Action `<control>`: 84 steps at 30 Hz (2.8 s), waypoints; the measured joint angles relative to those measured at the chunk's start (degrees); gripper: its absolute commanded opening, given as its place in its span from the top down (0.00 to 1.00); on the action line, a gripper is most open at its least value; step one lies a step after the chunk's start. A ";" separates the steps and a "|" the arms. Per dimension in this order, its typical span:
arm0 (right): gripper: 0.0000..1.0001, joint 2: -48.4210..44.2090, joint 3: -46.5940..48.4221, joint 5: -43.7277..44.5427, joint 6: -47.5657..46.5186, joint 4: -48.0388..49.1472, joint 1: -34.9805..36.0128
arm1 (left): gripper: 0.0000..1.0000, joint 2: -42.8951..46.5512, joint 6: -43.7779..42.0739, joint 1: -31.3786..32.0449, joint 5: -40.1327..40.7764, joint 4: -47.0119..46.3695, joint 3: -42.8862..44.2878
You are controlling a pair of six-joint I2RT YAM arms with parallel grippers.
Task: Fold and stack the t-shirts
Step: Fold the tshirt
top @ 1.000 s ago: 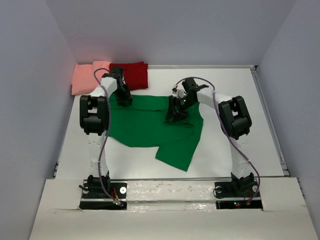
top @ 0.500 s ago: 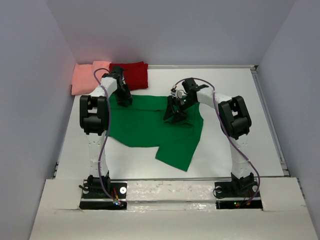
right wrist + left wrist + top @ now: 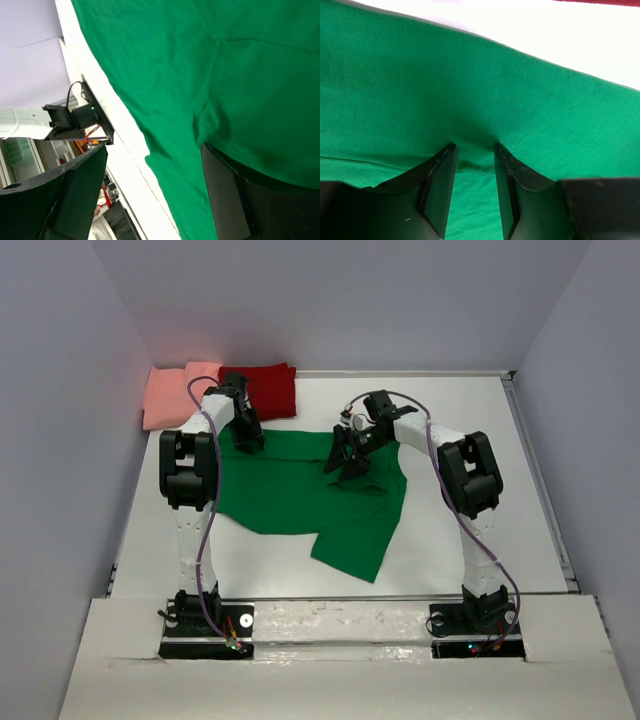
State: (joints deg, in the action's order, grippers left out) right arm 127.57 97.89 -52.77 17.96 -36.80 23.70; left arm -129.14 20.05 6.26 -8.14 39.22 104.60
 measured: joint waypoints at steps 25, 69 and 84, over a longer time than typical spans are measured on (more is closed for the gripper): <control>0.20 1.18 0.39 4.22 1.70 1.05 2.10 | 0.52 0.00 -0.04 0.02 0.02 0.15 0.13; 1.00 7.85 17.59 45.51 -4.17 -12.55 -8.22 | 0.51 -0.37 -1.29 0.02 0.02 5.33 1.92; 1.00 14.60 29.05 45.16 -4.13 -12.66 -13.88 | 0.51 -3.02 2.49 2.14 -0.13 6.32 5.84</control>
State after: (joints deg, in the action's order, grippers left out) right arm 142.17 126.93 -7.62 13.82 -49.45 9.82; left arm -132.16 22.55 8.40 -8.27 45.54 110.43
